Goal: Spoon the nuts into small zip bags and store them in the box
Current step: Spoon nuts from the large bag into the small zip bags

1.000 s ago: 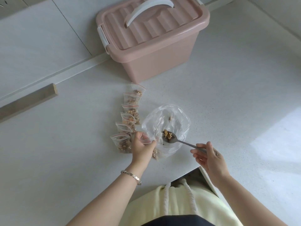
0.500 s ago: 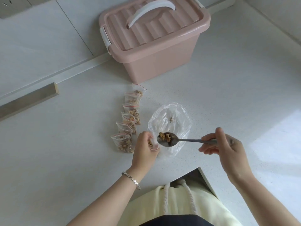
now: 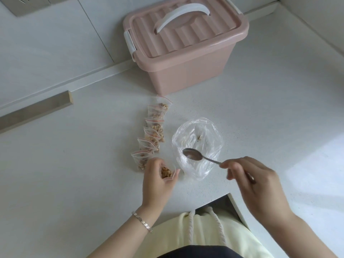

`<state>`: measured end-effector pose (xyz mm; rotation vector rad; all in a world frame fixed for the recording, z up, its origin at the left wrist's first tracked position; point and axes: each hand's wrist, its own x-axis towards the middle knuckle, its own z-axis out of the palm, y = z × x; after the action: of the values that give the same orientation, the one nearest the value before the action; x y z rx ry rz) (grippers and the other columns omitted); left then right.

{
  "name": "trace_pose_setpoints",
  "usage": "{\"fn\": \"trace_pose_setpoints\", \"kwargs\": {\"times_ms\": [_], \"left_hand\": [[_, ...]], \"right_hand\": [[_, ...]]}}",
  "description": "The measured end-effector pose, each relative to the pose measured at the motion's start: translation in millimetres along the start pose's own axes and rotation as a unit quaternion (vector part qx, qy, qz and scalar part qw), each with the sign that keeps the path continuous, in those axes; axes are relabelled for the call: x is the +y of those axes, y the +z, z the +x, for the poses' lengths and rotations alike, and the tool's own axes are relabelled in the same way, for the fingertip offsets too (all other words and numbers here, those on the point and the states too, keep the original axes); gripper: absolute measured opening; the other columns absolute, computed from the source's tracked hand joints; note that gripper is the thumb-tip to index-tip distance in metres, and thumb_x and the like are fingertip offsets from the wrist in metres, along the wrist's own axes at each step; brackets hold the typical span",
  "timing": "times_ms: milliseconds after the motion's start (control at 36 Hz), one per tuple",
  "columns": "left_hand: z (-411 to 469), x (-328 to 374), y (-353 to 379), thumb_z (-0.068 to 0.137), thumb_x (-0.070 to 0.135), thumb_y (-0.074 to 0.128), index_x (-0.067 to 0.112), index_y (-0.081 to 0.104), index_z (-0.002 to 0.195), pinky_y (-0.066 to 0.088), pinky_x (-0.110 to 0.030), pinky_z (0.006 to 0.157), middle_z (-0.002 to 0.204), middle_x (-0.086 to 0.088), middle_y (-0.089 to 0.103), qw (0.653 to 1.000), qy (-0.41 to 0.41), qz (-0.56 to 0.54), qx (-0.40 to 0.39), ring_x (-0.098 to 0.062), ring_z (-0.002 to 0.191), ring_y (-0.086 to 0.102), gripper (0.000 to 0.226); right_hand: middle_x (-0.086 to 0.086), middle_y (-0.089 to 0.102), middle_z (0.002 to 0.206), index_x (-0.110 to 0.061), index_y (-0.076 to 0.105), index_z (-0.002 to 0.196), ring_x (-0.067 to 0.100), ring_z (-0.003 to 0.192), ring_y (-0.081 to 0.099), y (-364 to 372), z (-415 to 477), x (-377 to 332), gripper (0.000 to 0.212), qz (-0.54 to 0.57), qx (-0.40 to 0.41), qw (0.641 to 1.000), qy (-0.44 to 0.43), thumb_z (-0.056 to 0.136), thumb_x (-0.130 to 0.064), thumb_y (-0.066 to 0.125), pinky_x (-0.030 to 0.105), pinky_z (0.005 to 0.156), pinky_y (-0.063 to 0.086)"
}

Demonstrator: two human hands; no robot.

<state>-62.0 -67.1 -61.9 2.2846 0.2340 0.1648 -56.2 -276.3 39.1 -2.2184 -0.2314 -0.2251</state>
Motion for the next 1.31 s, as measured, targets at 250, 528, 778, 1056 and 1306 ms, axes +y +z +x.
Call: {"fn": "trace_pose_setpoints", "kwargs": {"times_ms": [250, 528, 778, 1056, 1306], "left_hand": [[-7.7, 9.1, -12.1, 0.067, 0.030, 0.080, 0.018, 0.048, 0.084, 0.040, -0.030, 0.067, 0.084, 0.004, 0.053, 0.968, -0.217, 0.013, 0.128, -0.023, 0.085, 0.055, 0.038], [1.0, 3.2, -12.7, 0.054, 0.032, 0.086, 0.010, 0.052, 0.107, 0.036, -0.037, 0.085, 0.106, -0.007, 0.051, 0.974, -0.187, 0.091, 0.089, -0.029, 0.105, 0.044, 0.067], [27.1, 48.1, -6.1, 0.074, 0.035, 0.073, 0.002, 0.043, 0.126, 0.031, -0.019, 0.102, 0.125, -0.012, 0.046, 0.999, -0.038, 0.004, -0.025, -0.027, 0.120, 0.041, 0.068], [80.8, 64.1, 35.7, 0.082, 0.033, 0.067, 0.038, -0.013, 0.143, 0.045, -0.023, 0.051, 0.149, -0.019, 0.013, 0.953, -0.081, 0.144, -0.254, -0.028, 0.087, 0.062, 0.101], [71.7, 45.7, 43.5, 0.084, 0.002, 0.053, 0.027, 0.033, 0.138, 0.050, -0.024, 0.060, 0.095, 0.009, 0.053, 0.934, -0.279, -0.120, -0.190, -0.012, 0.073, 0.056, 0.063]], "right_hand": [[-0.023, 0.047, 0.063, -0.016, 0.068, 0.071, 0.009, 0.065, 0.047, -3.2, -3.3, 19.2, 0.067, -0.038, 0.021, 0.997, 0.056, 0.093, -0.060, 0.023, 0.010, 0.059, 0.035], [-0.001, 0.049, 0.062, -0.013, 0.048, 0.061, 0.014, 0.065, 0.042, 2.7, 3.6, 21.0, 0.059, -0.031, -0.019, 0.999, 0.027, 0.096, -0.052, 0.021, 0.019, 0.062, 0.033], [-0.007, 0.029, 0.037, -0.009, 0.055, 0.067, 0.012, 0.038, 0.035, 6.0, 19.7, 36.9, 0.044, -0.076, -0.124, 0.984, 0.106, 0.095, -0.039, 0.040, 0.020, 0.041, 0.027], [-0.005, 0.066, 0.115, -0.014, 0.064, 0.100, 0.011, 0.084, 0.065, 52.9, 38.7, 66.2, 0.045, -0.236, -0.291, 0.887, 0.271, 0.085, -0.055, 0.052, 0.023, 0.067, 0.053], [-0.004, 0.066, 0.113, -0.014, 0.038, 0.130, 0.014, 0.088, 0.065, 87.0, 38.0, 65.7, 0.070, -0.160, -0.260, 0.876, 0.372, 0.078, -0.055, 0.062, 0.025, 0.064, 0.051]]}}
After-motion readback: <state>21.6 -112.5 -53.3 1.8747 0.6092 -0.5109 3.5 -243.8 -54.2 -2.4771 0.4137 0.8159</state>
